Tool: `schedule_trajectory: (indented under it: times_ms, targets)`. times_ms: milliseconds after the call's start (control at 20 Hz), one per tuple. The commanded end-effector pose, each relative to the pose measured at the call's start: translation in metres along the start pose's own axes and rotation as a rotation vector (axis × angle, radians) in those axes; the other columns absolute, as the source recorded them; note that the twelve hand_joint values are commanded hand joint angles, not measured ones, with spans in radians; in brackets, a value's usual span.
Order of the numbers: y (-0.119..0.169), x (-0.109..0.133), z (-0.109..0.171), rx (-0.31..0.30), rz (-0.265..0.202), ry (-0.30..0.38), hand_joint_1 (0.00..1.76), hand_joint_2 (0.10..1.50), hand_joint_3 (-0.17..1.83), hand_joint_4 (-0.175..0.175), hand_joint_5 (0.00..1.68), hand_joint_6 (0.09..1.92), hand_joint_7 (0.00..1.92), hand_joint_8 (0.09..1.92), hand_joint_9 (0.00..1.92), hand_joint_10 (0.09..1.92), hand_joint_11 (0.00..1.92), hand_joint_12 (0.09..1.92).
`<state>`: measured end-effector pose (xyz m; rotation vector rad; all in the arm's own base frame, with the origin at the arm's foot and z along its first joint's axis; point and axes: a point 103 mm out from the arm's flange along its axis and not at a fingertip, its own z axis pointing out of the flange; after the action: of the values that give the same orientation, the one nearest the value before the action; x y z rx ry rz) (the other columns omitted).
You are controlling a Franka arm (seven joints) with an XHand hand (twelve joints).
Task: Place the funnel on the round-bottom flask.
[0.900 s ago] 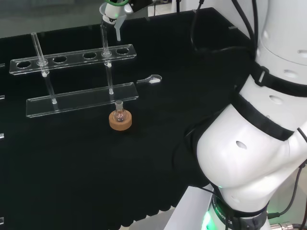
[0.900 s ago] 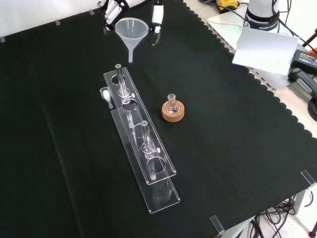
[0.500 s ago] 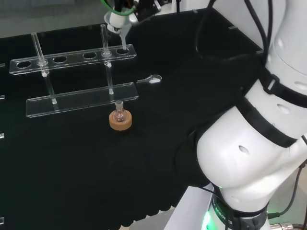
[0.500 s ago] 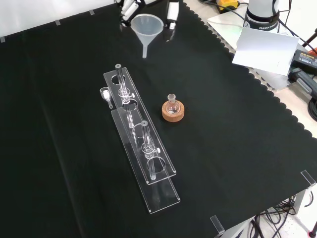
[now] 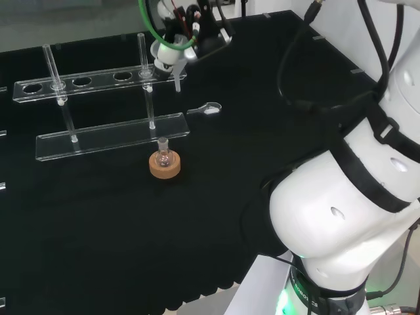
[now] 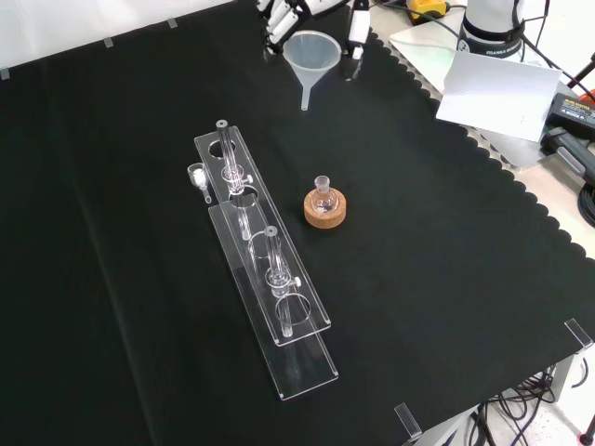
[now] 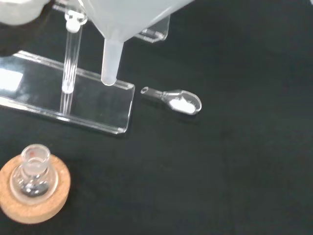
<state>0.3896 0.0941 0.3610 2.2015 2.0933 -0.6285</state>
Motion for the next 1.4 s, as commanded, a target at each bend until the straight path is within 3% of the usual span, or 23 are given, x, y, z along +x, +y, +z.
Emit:
schedule_trajectory:
  times_ms: [50,450,550,950,1100,1400]
  targets:
    - [-0.001,0.025,0.016,0.0,-0.027,0.002,0.83,0.7,0.6,0.007,0.81,0.8,0.77,0.68,1.03,0.44,0.66,1.27]
    - [0.015,0.042,0.037,0.041,-0.071,0.018,0.83,0.7,0.6,0.007,0.82,0.8,0.77,0.68,1.03,0.44,0.67,1.27]
    - [0.019,0.047,0.04,0.061,-0.055,-0.008,0.83,0.7,0.6,0.007,0.82,0.8,0.77,0.68,1.03,0.44,0.66,1.27]
    - [0.031,0.054,0.057,0.05,-0.087,0.018,0.83,0.71,0.61,0.007,0.82,0.8,0.76,0.68,1.02,0.44,0.66,1.27]
    - [0.032,0.045,0.061,0.045,-0.076,0.04,0.84,0.71,0.61,0.006,0.82,0.8,0.76,0.68,1.01,0.44,0.66,1.27]
    - [0.039,0.052,0.071,0.069,-0.085,0.041,0.84,0.71,0.61,0.006,0.82,0.8,0.76,0.68,1.01,0.44,0.66,1.27]
